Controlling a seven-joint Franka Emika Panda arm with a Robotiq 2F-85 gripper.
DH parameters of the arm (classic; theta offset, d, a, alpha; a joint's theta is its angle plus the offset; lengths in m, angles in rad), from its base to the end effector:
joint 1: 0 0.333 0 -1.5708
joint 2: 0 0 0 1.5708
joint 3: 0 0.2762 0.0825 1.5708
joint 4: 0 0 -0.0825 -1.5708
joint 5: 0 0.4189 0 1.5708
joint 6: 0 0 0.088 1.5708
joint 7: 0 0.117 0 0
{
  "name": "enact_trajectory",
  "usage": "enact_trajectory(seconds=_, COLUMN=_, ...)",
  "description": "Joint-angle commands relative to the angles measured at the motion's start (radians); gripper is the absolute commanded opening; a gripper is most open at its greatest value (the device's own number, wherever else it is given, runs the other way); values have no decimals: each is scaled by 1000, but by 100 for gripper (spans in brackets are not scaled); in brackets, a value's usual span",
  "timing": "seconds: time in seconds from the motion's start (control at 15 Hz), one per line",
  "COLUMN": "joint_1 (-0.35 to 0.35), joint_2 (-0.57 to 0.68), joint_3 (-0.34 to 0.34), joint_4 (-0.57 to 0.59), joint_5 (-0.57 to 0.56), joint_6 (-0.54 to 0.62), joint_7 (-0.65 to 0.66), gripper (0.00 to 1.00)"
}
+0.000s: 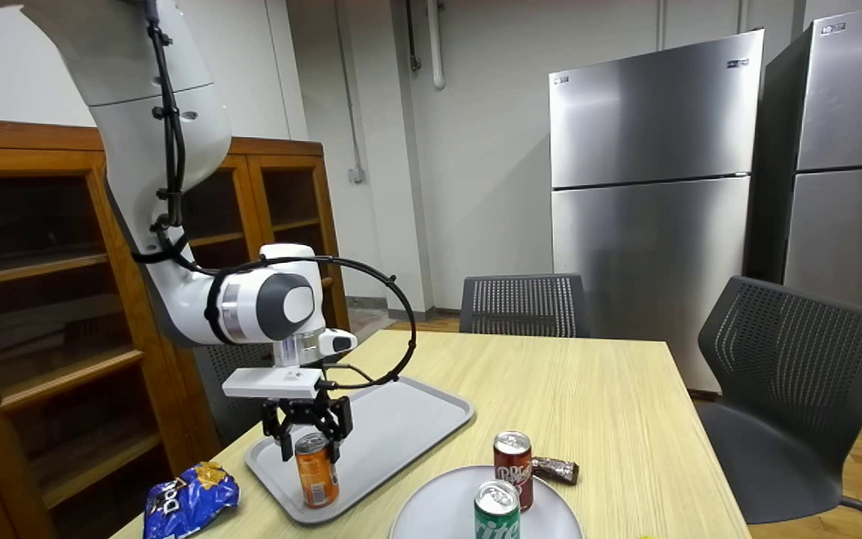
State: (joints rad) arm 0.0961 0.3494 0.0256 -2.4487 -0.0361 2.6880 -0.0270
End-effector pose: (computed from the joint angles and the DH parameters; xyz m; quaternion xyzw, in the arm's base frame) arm 0.4617 0.0591 0.0717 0.9944 0.0902 -0.0547 0.0052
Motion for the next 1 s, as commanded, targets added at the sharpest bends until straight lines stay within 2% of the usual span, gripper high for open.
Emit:
enact_trajectory(seconds=0.0, joint_1=-14, joint_2=-7, joint_3=10, joint_4=-8, joint_5=-7, joint_6=11, joint_7=-4, gripper=58)
enact_trajectory(seconds=0.13, joint_1=-14, joint_2=-6, joint_3=10, joint_4=-7, joint_5=-7, joint_6=11, joint_7=-4, gripper=42)
enact_trajectory(seconds=0.2, joint_1=-13, joint_2=-6, joint_3=10, joint_4=-7, joint_5=-7, joint_6=10, joint_7=-4, gripper=38)
enact_trajectory(seconds=0.93, joint_1=-60, joint_2=-86, joint_3=-4, joint_4=-21, joint_5=21, joint_6=29, joint_7=2, gripper=38)
